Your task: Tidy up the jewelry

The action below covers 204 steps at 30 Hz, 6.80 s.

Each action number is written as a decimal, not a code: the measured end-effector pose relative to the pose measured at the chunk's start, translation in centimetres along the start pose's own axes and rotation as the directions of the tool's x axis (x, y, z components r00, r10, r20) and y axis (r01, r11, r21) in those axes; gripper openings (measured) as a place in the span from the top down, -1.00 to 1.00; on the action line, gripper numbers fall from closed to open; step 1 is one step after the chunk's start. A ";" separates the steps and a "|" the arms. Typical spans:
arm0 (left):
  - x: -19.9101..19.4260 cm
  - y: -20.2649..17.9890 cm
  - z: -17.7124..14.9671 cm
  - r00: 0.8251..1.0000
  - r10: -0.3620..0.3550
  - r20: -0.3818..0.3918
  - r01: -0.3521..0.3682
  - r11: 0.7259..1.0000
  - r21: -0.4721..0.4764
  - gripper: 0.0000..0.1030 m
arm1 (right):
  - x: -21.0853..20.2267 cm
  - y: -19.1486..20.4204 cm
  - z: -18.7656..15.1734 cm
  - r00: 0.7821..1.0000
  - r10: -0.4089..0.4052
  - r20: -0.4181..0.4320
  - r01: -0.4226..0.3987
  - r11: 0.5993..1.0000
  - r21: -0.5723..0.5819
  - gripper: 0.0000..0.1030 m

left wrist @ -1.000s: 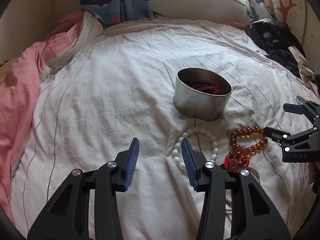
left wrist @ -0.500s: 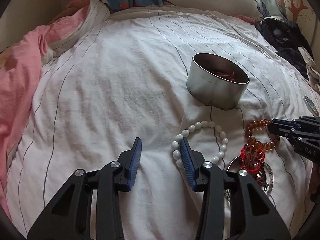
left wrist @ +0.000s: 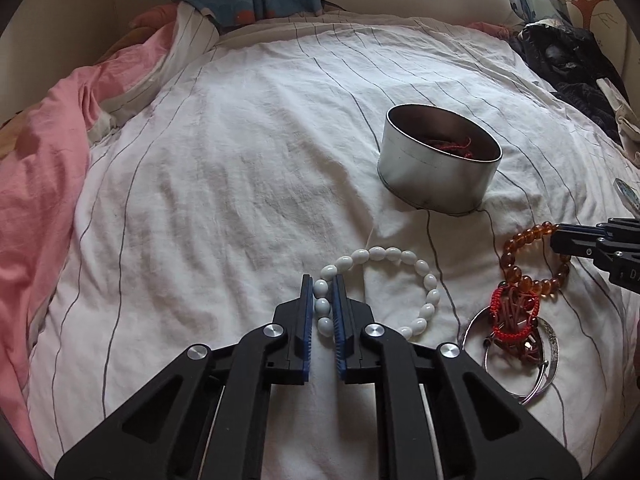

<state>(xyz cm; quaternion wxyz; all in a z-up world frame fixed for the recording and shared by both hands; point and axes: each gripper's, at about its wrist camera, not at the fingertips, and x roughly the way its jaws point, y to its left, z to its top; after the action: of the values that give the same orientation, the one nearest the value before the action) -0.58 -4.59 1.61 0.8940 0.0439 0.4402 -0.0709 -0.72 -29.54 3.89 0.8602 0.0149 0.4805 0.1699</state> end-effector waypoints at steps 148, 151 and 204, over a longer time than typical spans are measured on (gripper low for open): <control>-4.5 -5.5 -1.2 0.982 -0.059 0.178 0.016 0.972 0.234 -0.53 | -0.5 0.6 -0.4 0.989 -0.144 0.035 0.146 0.987 -0.067 -0.06; -2.5 -6.9 -0.7 0.991 -0.051 0.126 0.016 0.963 0.267 -0.49 | 0.2 0.3 -0.3 0.996 -0.092 0.013 0.092 0.996 -0.018 -0.08; -1.3 3.9 0.0 1.000 0.011 0.021 -0.008 0.989 -0.145 -0.31 | -1.2 -0.6 0.2 0.999 0.011 0.051 -0.013 0.999 0.042 -0.26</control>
<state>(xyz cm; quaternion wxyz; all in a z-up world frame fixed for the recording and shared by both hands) -0.67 -0.63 2.69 0.8998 -0.0200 0.4344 -0.0349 -1.02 -30.50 4.87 0.8707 0.0402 0.4618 0.1645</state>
